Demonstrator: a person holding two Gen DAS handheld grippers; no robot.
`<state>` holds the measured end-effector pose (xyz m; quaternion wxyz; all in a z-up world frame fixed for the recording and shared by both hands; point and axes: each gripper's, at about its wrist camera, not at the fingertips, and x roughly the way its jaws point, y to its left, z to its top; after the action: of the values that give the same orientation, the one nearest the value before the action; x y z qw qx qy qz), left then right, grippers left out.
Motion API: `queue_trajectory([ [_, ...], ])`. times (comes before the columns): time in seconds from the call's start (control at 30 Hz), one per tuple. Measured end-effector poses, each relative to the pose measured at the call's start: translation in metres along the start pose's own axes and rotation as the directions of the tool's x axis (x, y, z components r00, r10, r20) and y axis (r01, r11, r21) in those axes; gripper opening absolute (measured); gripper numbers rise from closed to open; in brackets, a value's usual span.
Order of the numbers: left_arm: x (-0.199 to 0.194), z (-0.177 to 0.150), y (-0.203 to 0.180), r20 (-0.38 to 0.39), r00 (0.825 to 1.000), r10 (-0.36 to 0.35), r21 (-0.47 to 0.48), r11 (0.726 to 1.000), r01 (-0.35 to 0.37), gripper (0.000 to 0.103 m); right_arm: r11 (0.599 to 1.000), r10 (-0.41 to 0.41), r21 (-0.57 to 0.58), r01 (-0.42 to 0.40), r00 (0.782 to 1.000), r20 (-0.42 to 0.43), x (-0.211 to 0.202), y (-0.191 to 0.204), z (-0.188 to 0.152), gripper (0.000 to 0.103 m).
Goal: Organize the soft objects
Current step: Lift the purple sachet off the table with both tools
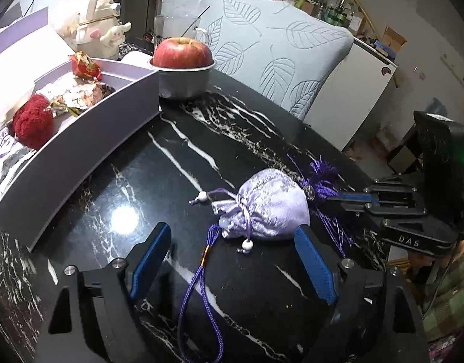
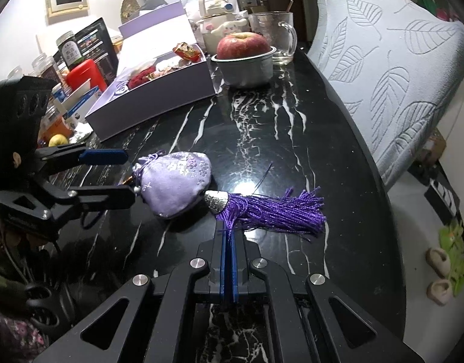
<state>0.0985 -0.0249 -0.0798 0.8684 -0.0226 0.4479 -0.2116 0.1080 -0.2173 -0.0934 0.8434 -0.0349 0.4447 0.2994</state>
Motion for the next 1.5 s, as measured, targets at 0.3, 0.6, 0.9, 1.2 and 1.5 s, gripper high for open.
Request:
queue_trajectory([
  [0.3, 0.016, 0.008, -0.009, 0.017, 1.000, -0.025, 0.056, 0.998, 0.024, 0.084, 1.000, -0.005, 0.007, 0.005, 1.000, 0.001, 0.000, 0.000, 0.000, 0.003],
  [0.6, 0.019, 0.003, -0.017, -0.004, 0.996, -0.094, 0.085, 0.992, 0.094, 0.048, 1.000, 0.003, 0.017, -0.003, 1.000, 0.007, -0.001, -0.001, -0.001, 0.003],
  [0.9, 0.000, 0.005, -0.022, 0.051, 0.995, -0.086, 0.088, 0.993, 0.082, 0.043, 0.999, 0.026, 0.022, -0.027, 0.999, 0.042, -0.010, 0.005, -0.001, 0.003],
  [1.2, -0.038, 0.000, -0.023, 0.122, 0.991, -0.052, 0.073, 0.996, 0.044, 0.043, 0.998, 0.058, -0.026, -0.056, 0.993, 0.102, -0.032, 0.030, 0.004, 0.003],
  [1.5, -0.087, -0.013, -0.019, 0.199, 0.980, 0.010, 0.042, 0.999, -0.018, 0.043, 0.991, 0.109, -0.096, -0.095, 0.981, 0.158, -0.051, 0.063, 0.012, 0.003],
])
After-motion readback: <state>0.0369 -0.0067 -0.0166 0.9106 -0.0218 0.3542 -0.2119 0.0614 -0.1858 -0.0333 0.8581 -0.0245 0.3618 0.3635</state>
